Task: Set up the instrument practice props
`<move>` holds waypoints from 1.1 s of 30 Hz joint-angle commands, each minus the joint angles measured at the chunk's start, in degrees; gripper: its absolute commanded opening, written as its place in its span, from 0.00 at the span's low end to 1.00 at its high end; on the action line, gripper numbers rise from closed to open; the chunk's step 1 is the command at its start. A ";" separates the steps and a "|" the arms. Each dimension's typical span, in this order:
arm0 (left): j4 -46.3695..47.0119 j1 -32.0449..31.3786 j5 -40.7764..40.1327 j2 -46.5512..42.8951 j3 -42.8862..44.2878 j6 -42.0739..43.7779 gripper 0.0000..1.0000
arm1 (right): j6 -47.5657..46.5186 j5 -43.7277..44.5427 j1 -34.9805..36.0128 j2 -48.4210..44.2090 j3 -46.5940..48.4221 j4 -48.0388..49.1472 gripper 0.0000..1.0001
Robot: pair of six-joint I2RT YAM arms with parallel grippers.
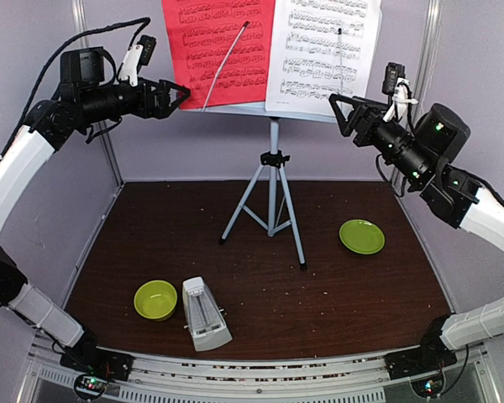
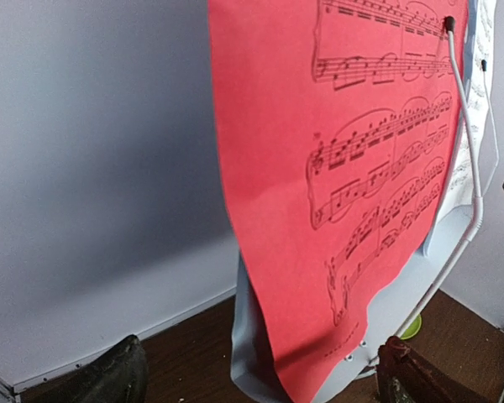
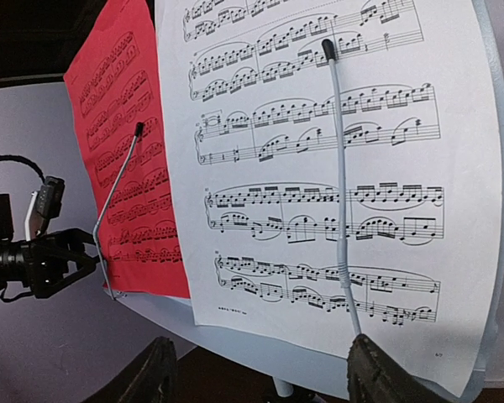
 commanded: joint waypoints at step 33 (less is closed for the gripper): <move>-8.68 0.41 2.73 12.80 18.41 1.67 0.66 | -0.45 0.49 2.87 1.20 1.16 1.46 0.71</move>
